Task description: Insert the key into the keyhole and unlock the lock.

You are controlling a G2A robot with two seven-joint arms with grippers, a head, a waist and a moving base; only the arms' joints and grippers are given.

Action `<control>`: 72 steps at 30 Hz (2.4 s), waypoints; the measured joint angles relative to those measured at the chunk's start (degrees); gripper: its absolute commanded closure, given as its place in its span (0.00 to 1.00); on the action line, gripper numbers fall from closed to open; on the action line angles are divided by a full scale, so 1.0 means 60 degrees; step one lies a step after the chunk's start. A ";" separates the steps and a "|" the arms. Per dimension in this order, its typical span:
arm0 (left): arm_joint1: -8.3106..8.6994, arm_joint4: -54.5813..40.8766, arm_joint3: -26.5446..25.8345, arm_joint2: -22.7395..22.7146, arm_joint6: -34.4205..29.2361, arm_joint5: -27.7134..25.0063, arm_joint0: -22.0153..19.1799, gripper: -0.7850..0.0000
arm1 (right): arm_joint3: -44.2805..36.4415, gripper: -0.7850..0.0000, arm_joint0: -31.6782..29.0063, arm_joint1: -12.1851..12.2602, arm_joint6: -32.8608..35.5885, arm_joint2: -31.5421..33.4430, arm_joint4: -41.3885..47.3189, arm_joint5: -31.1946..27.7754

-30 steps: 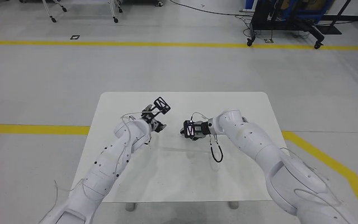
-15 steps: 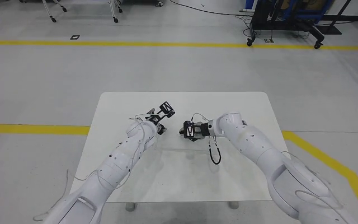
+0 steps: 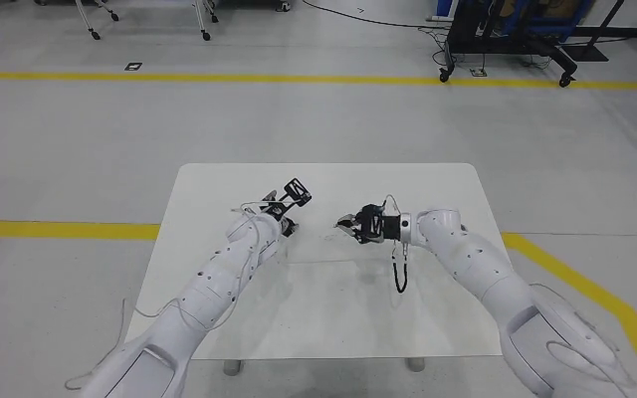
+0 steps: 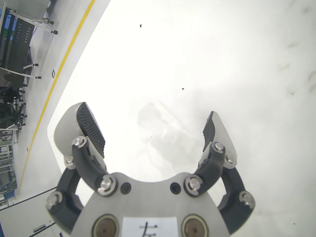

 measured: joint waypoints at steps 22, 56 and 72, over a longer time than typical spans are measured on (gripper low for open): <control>0.1558 -0.2870 -0.2344 -0.5232 0.6037 -0.4386 0.2975 0.00 | -0.1355 1.00 -0.0672 0.0275 0.0373 0.0559 0.3849 -0.1897; 0.1946 -0.5983 -0.1507 -0.4075 0.7276 -0.8176 0.3007 0.00 | -0.2071 1.00 -0.1179 0.0565 0.0675 0.0260 0.6836 -0.1943; 0.2000 -0.9584 -0.1733 -0.3058 0.5399 -0.8176 0.3097 0.00 | -0.2730 1.00 -0.1857 0.0369 0.1380 -0.0257 0.9066 -0.1943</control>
